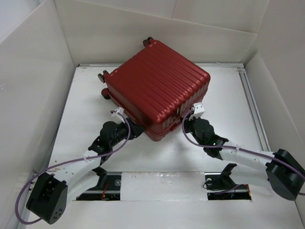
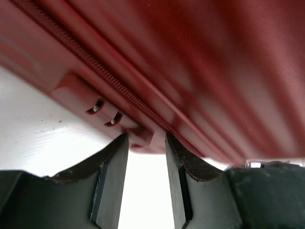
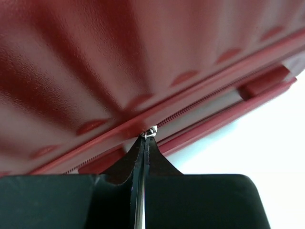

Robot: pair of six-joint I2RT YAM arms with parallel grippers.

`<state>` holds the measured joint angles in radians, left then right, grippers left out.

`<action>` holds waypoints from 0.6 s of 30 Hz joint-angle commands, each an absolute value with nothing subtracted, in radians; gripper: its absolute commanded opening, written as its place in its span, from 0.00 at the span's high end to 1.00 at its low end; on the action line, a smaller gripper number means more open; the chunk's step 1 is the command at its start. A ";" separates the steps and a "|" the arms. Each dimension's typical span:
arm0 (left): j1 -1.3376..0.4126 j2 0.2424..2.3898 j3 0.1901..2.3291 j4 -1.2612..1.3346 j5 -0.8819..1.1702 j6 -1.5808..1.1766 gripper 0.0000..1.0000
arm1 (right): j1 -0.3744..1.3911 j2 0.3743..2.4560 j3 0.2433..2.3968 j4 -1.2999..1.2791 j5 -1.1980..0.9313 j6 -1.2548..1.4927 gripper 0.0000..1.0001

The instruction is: Pack the luggage

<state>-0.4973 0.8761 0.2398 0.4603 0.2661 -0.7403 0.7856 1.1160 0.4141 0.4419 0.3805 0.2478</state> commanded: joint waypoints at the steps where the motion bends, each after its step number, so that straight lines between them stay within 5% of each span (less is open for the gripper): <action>1: -0.499 0.948 0.238 0.602 0.336 -0.742 0.67 | 0.899 1.011 0.492 0.296 0.275 0.319 1.00; 9: -0.583 1.086 0.261 0.731 0.276 -0.753 0.68 | 1.112 1.011 0.611 -0.004 0.115 0.452 1.00; 18: -0.681 1.169 0.291 0.844 0.183 -0.813 0.74 | 1.400 1.280 0.825 0.101 0.221 0.636 1.00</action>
<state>-0.6670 1.1599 0.2359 0.6308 0.2520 -0.7685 1.2381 1.2072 0.6956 -0.0582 0.4145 0.5060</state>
